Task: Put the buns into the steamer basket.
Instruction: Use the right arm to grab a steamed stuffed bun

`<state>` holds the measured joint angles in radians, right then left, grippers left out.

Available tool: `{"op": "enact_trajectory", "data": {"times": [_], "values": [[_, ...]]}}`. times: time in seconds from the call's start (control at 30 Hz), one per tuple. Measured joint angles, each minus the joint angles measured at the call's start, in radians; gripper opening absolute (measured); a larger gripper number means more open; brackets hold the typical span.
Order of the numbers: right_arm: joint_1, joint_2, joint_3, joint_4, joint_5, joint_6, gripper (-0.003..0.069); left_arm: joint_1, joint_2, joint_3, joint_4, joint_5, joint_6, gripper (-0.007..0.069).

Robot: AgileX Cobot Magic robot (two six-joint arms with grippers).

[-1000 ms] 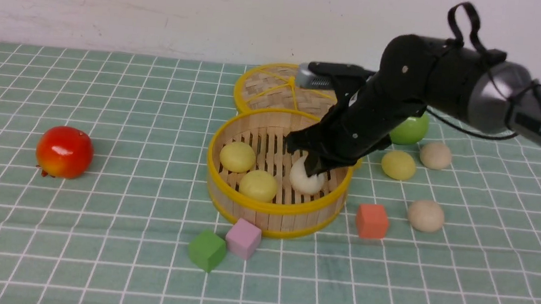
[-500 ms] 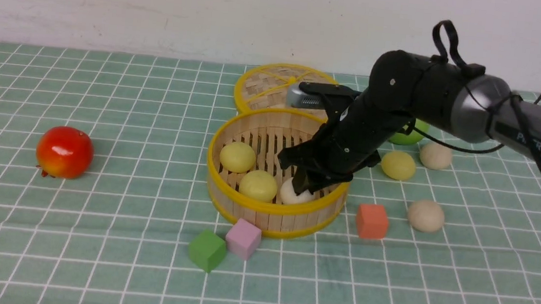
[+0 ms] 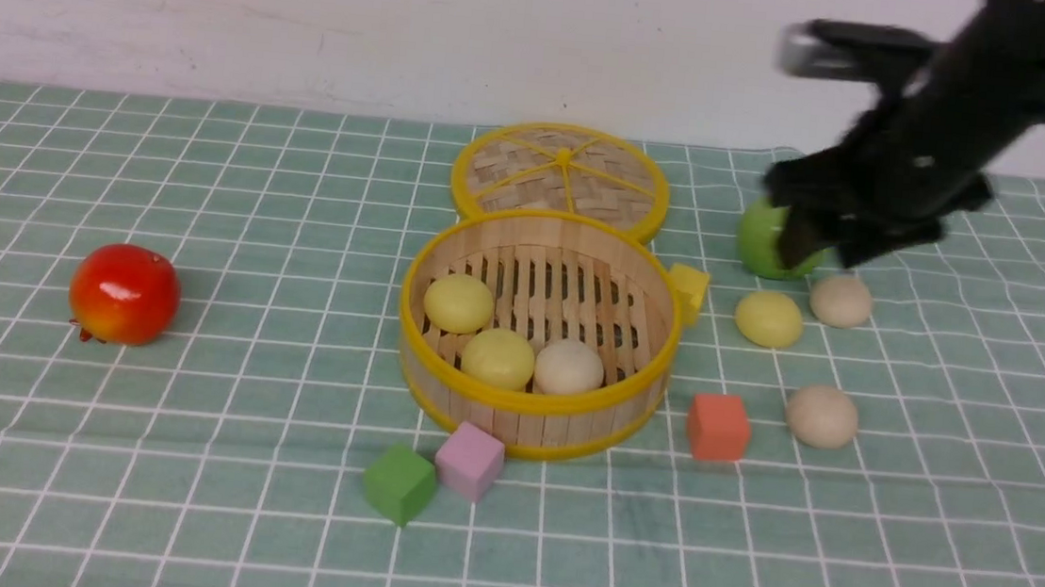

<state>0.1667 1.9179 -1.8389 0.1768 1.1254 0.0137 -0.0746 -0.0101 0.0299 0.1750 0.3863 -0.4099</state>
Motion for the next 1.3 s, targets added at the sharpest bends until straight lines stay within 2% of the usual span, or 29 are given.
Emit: {"op": "enact_trajectory", "data": {"times": [0.13, 0.4, 0.6, 0.87, 1.3], "values": [[-0.068, -0.001, 0.055, -0.038, -0.025, 0.047, 0.0334, 0.000, 0.000, 0.000, 0.000, 0.000, 0.000, 0.0200], [-0.064, -0.001, 0.274, -0.030, -0.175, 0.057, 0.0243, 0.000, 0.000, 0.000, 0.000, 0.000, 0.000, 0.0201], [-0.064, 0.022, 0.317, -0.025, -0.231, 0.051, 0.0241, 0.000, 0.000, 0.000, 0.000, 0.000, 0.000, 0.0205], [-0.064, 0.074, 0.318, 0.063, -0.276, -0.005, 0.0241, 0.000, 0.000, 0.000, 0.000, 0.000, 0.000, 0.0211], [-0.064, 0.112, 0.318, 0.069, -0.314, -0.014, 0.0241, 0.000, 0.000, 0.000, 0.000, 0.000, 0.000, 0.0221]]}}
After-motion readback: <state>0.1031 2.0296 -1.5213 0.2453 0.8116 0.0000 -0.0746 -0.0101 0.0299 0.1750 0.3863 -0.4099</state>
